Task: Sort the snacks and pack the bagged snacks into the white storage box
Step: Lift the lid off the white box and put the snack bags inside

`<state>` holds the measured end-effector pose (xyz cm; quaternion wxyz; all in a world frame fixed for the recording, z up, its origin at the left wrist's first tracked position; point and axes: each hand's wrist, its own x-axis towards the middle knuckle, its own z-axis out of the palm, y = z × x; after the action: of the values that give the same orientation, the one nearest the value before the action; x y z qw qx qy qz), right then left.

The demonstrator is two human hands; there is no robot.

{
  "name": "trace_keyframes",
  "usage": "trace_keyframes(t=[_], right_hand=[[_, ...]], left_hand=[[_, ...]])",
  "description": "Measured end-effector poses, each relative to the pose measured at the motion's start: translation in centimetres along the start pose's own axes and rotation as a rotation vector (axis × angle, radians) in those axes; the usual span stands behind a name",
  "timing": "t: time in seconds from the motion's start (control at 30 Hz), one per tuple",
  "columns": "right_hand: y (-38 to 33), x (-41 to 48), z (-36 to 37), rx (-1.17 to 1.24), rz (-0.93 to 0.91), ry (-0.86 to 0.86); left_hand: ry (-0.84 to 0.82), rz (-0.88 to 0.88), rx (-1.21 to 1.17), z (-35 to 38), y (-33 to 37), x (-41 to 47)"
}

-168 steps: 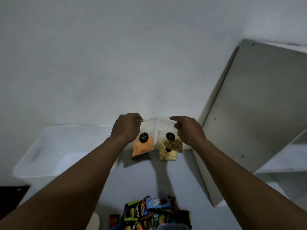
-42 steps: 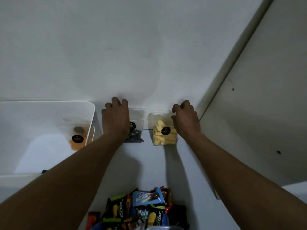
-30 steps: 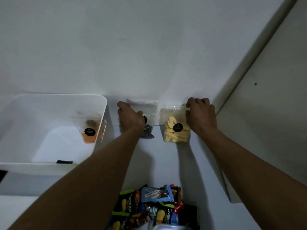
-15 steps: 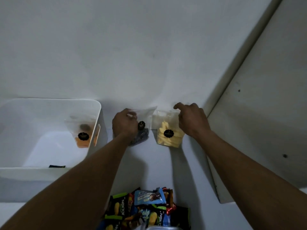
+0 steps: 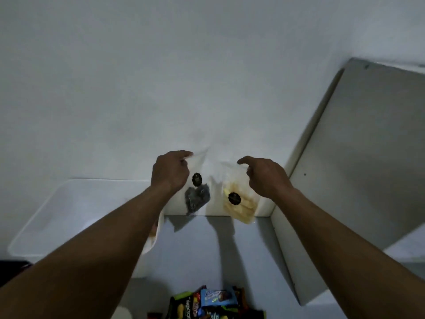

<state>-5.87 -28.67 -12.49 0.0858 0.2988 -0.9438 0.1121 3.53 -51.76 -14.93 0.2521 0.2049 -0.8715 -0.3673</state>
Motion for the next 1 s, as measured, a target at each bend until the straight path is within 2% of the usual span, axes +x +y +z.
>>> trace_keyframes(t=[0.1, 0.23, 0.43, 0.73, 1.0], right_hand=[[-3.1, 0.1, -2.5, 0.007, -0.034, -0.026], [-7.6, 0.3, -4.4, 0.01, -0.068, -0.011], [-14.3, 0.5, -4.1, 0.13, -0.083, 0.067], [-23.3, 0.5, 1.5, 0.425, -0.037, 0.051], [-27.1, 0.2, 9.1, 0.599, 0.025, -0.073]], left_hand=[[0.0, 0.048, -0.052, -4.3, 0.6, 0.7], [0.006, 0.094, 0.038, -10.2, 0.3, 1.0], [-0.018, 0.106, 0.051, -17.8, -3.5, 1.7], [-0.079, 0.055, 0.005, -23.4, -11.9, 1.4], [-0.068, 0.008, 0.055, -25.0, -17.9, 1.2]])
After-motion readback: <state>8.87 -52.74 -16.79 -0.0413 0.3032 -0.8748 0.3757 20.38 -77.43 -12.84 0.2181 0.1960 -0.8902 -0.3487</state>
